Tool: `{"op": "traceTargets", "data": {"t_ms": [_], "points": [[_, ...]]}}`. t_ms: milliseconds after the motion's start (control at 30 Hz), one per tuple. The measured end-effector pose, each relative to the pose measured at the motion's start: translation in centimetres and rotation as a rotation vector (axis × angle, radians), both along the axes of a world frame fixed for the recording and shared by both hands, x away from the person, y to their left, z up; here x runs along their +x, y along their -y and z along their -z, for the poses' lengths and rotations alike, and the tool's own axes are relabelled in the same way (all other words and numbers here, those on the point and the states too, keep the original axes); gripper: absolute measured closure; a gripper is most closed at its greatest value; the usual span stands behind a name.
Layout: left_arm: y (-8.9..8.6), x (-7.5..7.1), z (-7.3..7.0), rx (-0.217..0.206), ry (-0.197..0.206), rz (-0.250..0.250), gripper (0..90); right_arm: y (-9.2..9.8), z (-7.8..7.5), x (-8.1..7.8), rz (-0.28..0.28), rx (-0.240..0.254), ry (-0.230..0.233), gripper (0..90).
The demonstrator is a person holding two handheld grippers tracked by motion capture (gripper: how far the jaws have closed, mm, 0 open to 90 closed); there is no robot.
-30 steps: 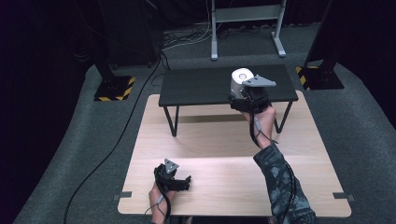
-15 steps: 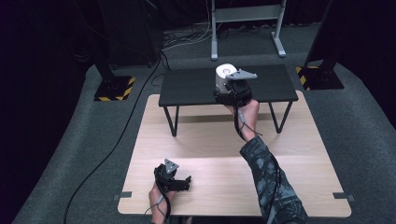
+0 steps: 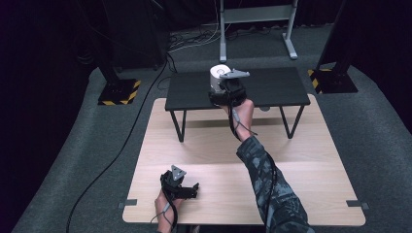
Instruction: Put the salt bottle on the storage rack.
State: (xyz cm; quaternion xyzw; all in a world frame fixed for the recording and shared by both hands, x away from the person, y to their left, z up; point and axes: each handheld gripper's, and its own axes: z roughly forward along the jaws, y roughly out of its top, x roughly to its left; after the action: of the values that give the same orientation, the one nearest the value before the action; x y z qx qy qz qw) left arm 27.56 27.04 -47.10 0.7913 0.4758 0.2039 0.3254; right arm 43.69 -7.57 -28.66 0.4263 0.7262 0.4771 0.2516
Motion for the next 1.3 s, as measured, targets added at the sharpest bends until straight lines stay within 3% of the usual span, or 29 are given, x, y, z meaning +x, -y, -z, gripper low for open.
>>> {"op": "traceTargets", "data": {"t_ms": [533,1067,1100,1133,1167,1200,1300], "points": [[0.0,0.0,0.0,-0.001,0.001,0.007,0.3,-4.3,1.1,2.5,-0.036,-0.014,-0.021,29.0],[0.0,0.0,0.0,-0.001,0.0,0.007,0.2,-4.1,1.2,2.8,-0.057,-0.02,-0.014,28.5],[0.0,0.0,0.0,-0.002,0.0,0.007,0.3,-4.1,1.2,2.8,-0.059,-0.024,-0.015,23.8],[0.0,0.0,0.0,-0.001,0.001,0.007,0.2,-4.3,1.1,2.8,-0.054,-0.041,-0.02,12.0],[0.0,0.0,0.0,-0.001,0.001,0.007,0.3,-4.3,1.1,2.8,-0.054,-0.041,-0.02,12.0],[0.0,0.0,0.0,-0.001,0.001,0.007,0.3,-4.8,0.7,2.8,-0.048,-0.095,-0.032,0.8],[0.0,0.0,0.0,0.0,0.0,0.008,0.3,-4.2,0.8,2.2,-0.053,-0.113,-0.037,0.0]]}}
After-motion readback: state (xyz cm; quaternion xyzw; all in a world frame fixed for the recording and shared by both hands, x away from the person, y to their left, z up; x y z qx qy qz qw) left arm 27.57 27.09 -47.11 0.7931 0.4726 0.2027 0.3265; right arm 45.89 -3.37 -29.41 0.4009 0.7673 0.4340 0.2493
